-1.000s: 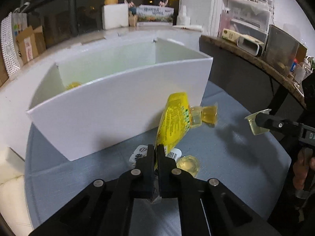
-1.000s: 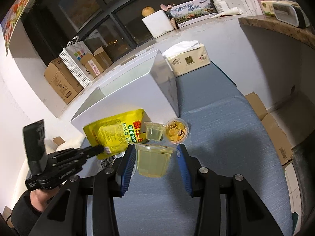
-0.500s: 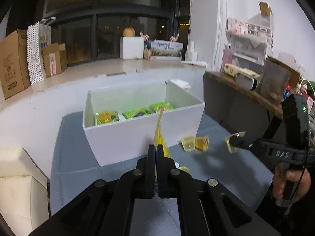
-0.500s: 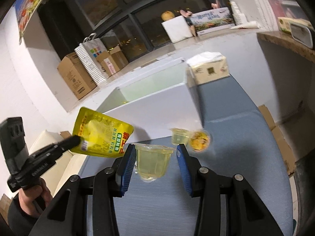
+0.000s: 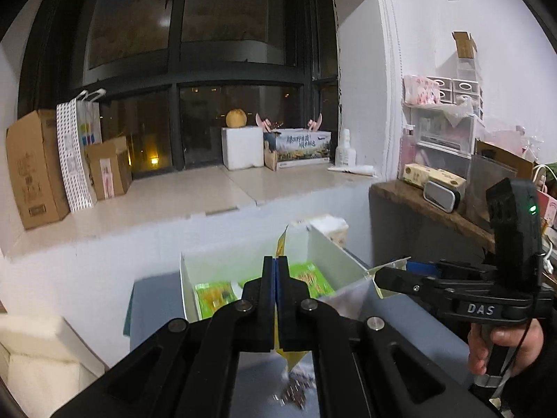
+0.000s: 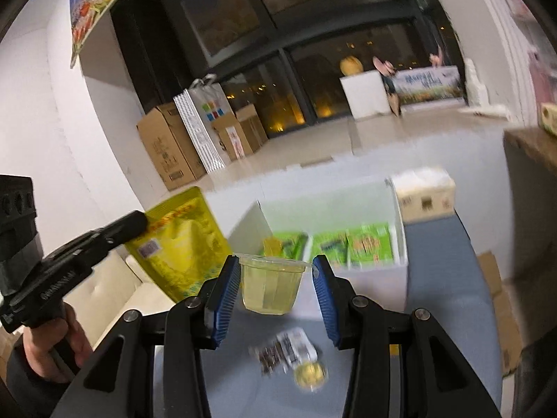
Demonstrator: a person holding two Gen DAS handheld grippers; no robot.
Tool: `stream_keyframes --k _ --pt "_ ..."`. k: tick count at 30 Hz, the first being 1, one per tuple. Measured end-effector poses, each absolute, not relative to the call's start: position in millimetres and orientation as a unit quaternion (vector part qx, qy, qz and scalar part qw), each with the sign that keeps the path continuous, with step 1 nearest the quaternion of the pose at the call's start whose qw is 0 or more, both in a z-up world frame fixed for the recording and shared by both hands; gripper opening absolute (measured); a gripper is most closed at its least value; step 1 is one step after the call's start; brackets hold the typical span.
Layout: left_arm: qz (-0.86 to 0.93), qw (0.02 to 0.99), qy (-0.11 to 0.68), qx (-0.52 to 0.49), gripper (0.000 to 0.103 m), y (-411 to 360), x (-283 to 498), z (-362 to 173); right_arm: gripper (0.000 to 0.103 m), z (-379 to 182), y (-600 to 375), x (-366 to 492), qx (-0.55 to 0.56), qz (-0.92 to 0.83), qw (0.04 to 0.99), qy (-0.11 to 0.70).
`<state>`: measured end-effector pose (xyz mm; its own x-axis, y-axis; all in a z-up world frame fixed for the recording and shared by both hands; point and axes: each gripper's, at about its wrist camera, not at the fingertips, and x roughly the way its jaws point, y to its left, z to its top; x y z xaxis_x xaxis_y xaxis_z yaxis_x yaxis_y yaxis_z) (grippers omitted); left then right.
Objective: Organize snacks
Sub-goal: 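Drop the yellow strip and jelly cup into the box, opening both grippers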
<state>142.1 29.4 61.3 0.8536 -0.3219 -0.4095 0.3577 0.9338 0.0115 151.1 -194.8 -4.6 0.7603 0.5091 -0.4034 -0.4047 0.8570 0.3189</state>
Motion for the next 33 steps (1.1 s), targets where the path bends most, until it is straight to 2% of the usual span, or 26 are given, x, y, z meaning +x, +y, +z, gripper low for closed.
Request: stream_keyframes --k 6,13,14,15,16,17,18,19,33 --pt "-0.163 0.96 0.221 0.049 0.0 27 204 61 0.047 21 -186 198 0.09 0.244 0.937 0.235" --pt "-0.134 0.956 0.256 0.044 0.001 24 261 35 0.047 -7 -186 259 0.079 0.219 0.928 0.29" --pt "-0.132 0.954 0.266 0.042 0.002 23 267 31 0.05 -17 -187 269 0.075 0.21 0.925 0.307" --pt "-0.129 0.951 0.28 0.037 0.004 23 273 25 0.066 -23 -187 274 0.072 0.202 0.923 0.319" --pt "-0.12 0.951 0.284 0.033 0.022 24 276 21 0.078 -28 -190 276 0.072 0.197 0.923 0.322" --pt "-0.11 0.951 0.288 0.032 0.063 25 278 17 0.096 -32 -191 277 0.073 0.193 0.923 0.324" --pt "-0.104 0.95 0.292 0.031 0.085 25 278 14 0.098 -35 -194 276 0.075 0.195 0.924 0.32" --pt "-0.102 0.952 0.285 0.03 0.103 26 276 12 0.098 -36 -195 275 0.074 0.195 0.924 0.319" --pt "-0.111 0.948 0.298 0.03 0.103 17 218 12 0.103 -27 -209 214 0.062 0.18 0.934 0.303"
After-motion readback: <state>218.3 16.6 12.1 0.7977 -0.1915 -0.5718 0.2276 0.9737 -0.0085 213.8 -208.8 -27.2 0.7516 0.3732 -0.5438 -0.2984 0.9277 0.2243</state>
